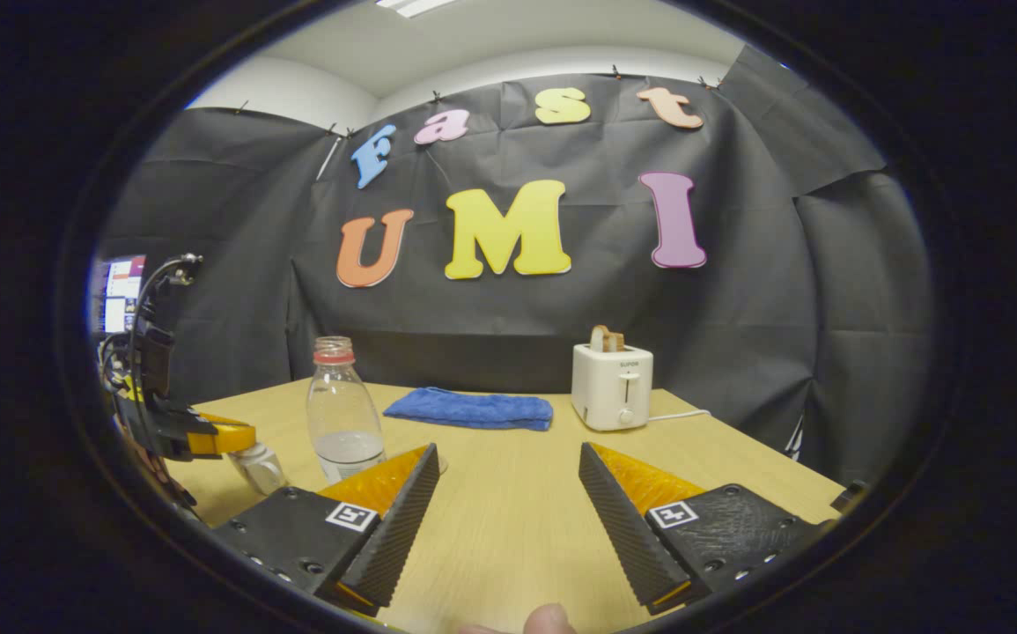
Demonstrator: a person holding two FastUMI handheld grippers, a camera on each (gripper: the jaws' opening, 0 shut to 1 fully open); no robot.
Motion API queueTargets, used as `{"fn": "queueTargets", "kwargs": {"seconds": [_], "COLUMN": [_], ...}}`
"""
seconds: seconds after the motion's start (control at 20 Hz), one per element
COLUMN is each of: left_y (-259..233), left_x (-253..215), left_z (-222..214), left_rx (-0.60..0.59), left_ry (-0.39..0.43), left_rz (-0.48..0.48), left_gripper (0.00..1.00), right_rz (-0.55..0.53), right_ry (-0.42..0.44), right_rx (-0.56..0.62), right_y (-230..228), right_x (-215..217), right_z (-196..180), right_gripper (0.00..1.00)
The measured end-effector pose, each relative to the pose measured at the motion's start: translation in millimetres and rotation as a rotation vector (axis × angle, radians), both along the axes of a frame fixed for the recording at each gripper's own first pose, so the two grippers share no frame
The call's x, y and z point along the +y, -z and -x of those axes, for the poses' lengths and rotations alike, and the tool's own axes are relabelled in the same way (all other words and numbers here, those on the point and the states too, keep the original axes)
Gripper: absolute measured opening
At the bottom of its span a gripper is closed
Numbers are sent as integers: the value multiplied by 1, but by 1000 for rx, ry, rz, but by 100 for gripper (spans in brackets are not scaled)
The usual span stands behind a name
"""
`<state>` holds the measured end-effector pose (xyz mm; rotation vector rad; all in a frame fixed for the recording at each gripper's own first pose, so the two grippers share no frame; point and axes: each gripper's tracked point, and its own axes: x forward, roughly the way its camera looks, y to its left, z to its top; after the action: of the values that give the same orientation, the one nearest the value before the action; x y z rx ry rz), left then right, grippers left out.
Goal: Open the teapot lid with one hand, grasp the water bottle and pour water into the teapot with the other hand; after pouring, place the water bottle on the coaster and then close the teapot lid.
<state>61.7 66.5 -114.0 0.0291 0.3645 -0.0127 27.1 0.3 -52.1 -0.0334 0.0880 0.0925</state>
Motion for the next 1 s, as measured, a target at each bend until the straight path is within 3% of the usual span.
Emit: {"fn": "queueTargets", "kwargs": {"seconds": [0.25, 0.5, 0.95, 1.0], "left_y": [-11, -31, -60, -62], "left_x": [4, 4, 25, 27], "left_z": [5, 20, 49, 50], "left_rx": [-30, -81, -153, -159], "left_ry": [3, 15, -20, -27], "left_rz": [29, 55, 70, 73], "left_gripper": [3, 3, 3, 3], "right_rz": [-13, -32, -50, -49], "right_ry": [-101, -227, -265, -261], "right_rx": [-2, 121, 194, 195], "right_y": [1, 39, 64, 65], "right_x": [28, 81, 126, 127], "right_z": [5, 4, -30, -32], "right_gripper": [96, 96, 93, 96]}}
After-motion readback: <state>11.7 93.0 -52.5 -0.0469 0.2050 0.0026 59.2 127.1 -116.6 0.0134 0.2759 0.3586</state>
